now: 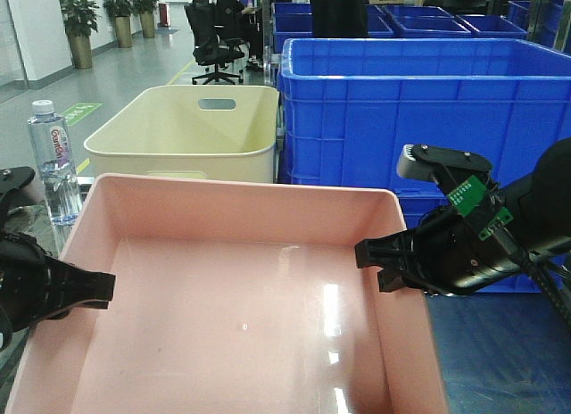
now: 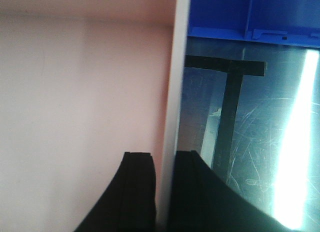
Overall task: Grab pink bin and stack on right shelf
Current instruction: 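Carry the pink bin up to the metal shelf beside the cream bin, then lower the pink bin onto the shelf and open both grippers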
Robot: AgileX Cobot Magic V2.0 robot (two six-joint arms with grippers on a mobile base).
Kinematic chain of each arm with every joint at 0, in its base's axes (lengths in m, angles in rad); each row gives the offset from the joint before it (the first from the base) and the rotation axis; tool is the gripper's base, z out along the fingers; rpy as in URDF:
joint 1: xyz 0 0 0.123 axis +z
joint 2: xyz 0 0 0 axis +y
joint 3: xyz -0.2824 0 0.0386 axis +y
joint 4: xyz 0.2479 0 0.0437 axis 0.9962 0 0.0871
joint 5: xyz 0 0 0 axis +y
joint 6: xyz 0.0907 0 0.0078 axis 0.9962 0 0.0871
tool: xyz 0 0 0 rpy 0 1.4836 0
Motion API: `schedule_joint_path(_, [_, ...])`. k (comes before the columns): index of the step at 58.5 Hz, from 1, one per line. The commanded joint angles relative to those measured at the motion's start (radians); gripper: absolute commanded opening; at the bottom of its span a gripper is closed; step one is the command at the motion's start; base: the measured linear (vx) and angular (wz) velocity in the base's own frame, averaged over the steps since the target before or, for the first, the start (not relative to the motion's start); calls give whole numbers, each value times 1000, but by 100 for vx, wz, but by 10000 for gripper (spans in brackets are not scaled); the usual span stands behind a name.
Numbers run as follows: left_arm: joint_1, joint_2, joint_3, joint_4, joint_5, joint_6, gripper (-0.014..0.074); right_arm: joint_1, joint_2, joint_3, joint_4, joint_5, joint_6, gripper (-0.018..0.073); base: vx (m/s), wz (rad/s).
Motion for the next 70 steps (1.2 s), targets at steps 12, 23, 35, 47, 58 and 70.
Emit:
schedule_joint_path(12, [-7,-31,-34,-23,-21,-17,-1,-9,-10,-36,15,-30,-20,-9,0,0])
schedule_joint_path(23, [-7,47,-34,42,67,-19,-1,-9,60,-36,18,32,-22,-8,0,0])
schedule_joint_path(35, [-7,109,-34,42,69,-19,6,-9,102,-36,21,42,-22,-3,0,0])
schedule_joint_path(47, [-7,133,-34,42,57,-19,83,-9,109,-36,21,49,-22,45,0,0])
schedule_joint_path(58, [-7,137,-34,49,58,-19,256,-9,109,-36,21,74,-22,176,0,0])
schedule_joint_path(70, [-7,137,-34,49,79,-18,449,-9,109,-36,21,101,-22,372,0,0])
